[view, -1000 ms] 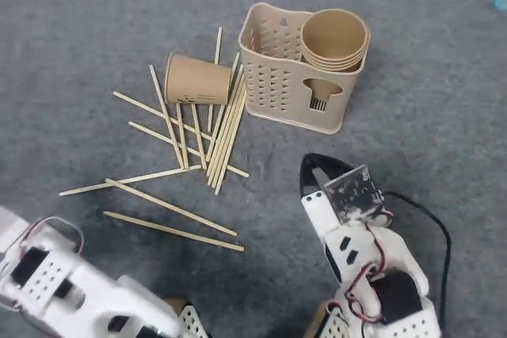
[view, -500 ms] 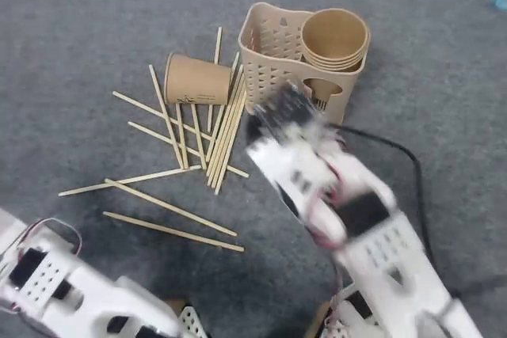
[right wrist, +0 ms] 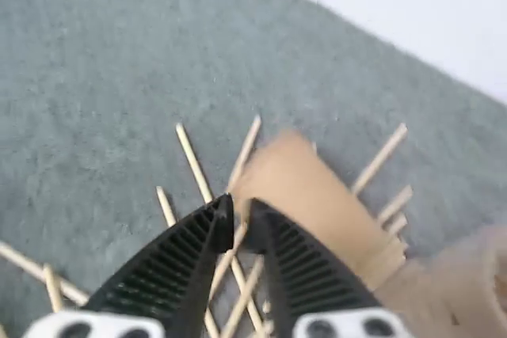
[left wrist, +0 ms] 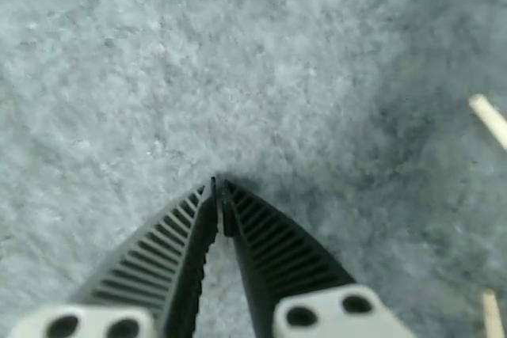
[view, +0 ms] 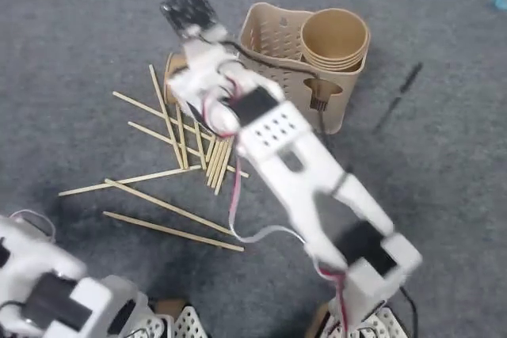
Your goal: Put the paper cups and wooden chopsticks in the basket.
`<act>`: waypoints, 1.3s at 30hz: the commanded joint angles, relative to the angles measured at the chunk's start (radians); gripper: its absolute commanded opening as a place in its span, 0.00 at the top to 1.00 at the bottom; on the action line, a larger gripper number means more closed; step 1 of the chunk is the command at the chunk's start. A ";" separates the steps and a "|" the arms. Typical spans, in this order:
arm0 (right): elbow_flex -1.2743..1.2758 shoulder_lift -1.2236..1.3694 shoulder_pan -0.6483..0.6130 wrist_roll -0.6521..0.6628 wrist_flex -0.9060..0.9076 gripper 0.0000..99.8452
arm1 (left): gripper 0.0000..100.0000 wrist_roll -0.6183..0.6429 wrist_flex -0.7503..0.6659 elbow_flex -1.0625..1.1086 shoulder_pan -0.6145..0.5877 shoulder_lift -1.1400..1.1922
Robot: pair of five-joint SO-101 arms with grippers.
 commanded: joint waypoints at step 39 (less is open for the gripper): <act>-1.379 0.998 0.054 -0.195 0.619 0.86 | 0.99 0.014 0.020 -0.062 -0.005 0.028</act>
